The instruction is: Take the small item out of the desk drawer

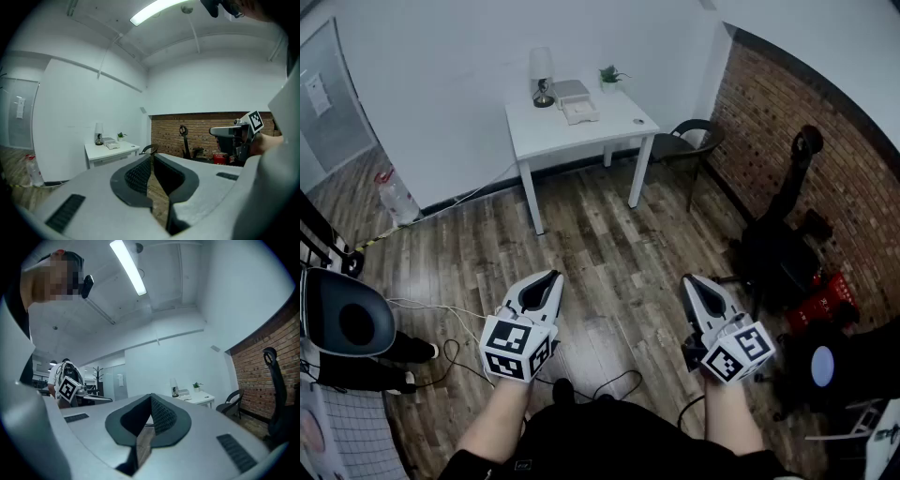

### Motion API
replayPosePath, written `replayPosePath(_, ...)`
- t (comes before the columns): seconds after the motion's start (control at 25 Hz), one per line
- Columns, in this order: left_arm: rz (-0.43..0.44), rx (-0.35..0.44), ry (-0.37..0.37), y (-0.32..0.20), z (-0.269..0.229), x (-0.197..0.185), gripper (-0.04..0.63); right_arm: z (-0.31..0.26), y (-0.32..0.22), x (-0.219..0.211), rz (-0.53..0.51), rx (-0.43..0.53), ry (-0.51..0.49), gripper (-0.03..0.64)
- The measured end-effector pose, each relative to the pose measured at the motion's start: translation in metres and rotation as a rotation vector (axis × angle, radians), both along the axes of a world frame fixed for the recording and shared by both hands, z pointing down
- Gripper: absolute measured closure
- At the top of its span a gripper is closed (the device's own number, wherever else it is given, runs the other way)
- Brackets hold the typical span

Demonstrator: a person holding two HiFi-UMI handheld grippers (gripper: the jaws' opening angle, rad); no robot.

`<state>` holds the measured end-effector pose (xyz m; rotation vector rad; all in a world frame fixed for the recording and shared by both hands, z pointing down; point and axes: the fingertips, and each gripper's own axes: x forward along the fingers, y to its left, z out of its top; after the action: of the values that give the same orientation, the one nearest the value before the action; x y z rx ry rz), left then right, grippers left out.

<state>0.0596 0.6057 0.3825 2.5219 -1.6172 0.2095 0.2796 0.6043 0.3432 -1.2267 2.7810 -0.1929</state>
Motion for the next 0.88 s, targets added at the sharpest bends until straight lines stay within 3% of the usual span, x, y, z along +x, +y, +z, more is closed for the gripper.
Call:
replayPosePath(0.52,-0.011,0.014,0.003,0.022,-0.011,0.03,0.568,0.022,0.026,0.024,-0.032,-0.049,-0.041,0.618)
replayPosePath(0.88,0.026,-0.005,0.026,-0.019,0.002,0.026,0.568,0.027,-0.01,0.02,-0.073,-0.063,-0.124,0.618)
